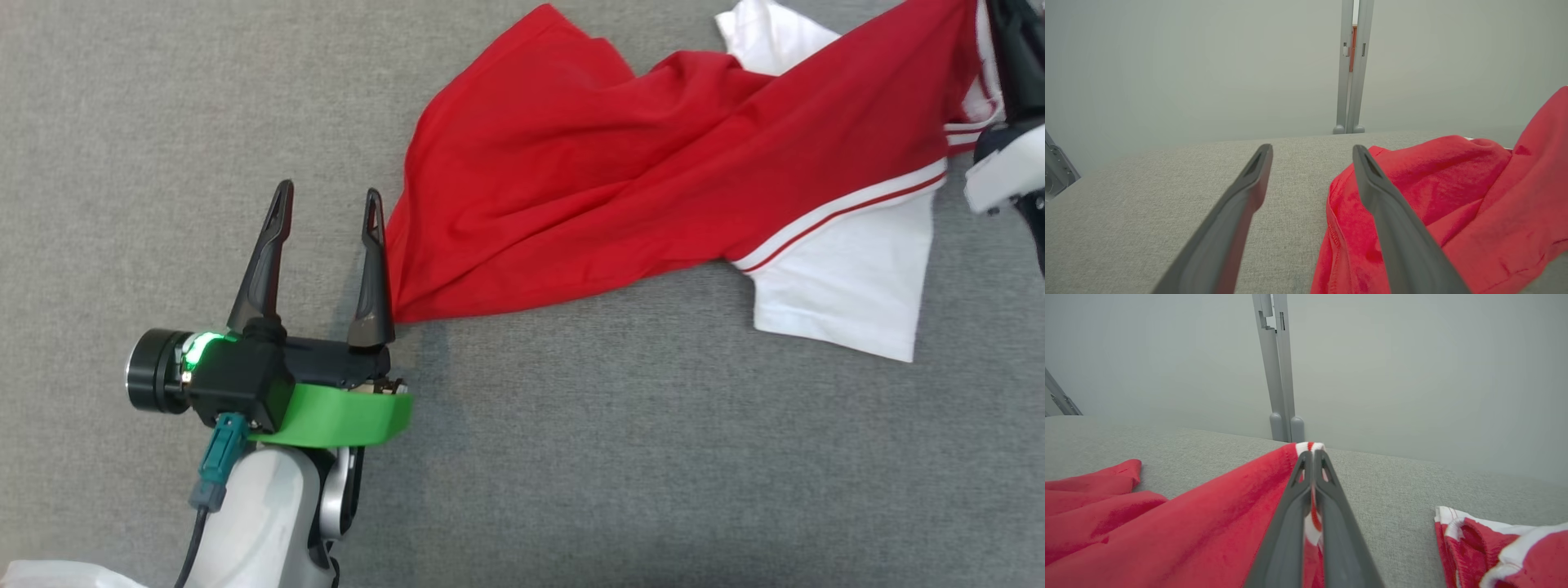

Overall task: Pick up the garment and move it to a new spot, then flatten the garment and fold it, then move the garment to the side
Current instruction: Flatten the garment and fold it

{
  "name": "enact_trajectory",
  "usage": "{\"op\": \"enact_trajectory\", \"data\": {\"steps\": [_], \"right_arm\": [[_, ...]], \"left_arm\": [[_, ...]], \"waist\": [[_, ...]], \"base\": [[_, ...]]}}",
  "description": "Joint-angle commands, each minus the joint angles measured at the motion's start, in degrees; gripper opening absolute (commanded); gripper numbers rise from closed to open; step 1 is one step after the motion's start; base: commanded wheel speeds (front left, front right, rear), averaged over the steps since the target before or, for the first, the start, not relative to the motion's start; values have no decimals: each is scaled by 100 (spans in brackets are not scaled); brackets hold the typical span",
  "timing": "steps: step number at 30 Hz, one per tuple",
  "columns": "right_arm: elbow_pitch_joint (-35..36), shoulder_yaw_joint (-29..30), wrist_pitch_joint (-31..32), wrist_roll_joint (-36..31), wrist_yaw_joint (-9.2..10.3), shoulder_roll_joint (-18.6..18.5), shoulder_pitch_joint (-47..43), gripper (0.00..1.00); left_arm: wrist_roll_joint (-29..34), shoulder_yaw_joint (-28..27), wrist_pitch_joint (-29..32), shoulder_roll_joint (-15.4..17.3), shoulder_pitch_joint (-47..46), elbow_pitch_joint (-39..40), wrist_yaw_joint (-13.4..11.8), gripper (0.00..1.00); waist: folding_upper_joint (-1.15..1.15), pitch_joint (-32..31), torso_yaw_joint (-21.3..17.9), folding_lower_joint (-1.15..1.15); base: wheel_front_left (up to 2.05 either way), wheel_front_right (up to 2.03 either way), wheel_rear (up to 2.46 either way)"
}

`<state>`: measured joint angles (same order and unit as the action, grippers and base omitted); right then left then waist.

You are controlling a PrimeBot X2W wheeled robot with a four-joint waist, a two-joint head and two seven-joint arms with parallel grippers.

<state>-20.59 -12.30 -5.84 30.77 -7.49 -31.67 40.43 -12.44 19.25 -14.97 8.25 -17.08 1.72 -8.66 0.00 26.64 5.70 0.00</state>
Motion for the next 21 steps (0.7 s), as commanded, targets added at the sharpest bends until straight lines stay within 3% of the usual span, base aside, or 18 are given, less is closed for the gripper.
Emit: {"op": "enact_trajectory", "data": {"steps": [1, 3, 4, 5, 6, 13, 21], "right_arm": [[-174, -94, -53, 67, 0, -54, 198, 0], [-403, -271, -86, 102, 0, -70, 351, 0], [-475, -333, -128, 102, 0, -61, 388, 15], [-542, -392, -212, 106, 0, -45, 427, 67], [-595, -407, -311, 89, 0, -45, 429, 100], [-427, -187, -862, -276, 0, 65, -256, 100], [1025, 701, -933, -766, 0, 689, -1823, 100]], "left_arm": [[77, 4, -24, -35, -137, -1, 32, 100], [96, -10, -24, -78, -169, -14, 55, 100], [112, -21, -24, -93, -174, -20, 50, 100], [121, -39, -22, -109, -170, -24, 55, 100], [122, -58, -21, -115, -155, -30, 54, 100], [199, -255, -22, -29, 153, -108, 9, 100], [165, -464, -22, 163, 560, -228, -62, 100]], "waist": [[0, 254, 264, 0], [0, 278, 293, 0], [0, 277, 297, 0], [0, 270, 291, 0], [0, 255, 275, 0], [0, -59, -16, 0], [0, -570, -409, 0]], "base": [[0, 0, 0], [0, 0, 0], [0, 0, 0], [0, 0, 0], [0, 0, 0], [0, 0, 0], [0, 0, 0]]}}
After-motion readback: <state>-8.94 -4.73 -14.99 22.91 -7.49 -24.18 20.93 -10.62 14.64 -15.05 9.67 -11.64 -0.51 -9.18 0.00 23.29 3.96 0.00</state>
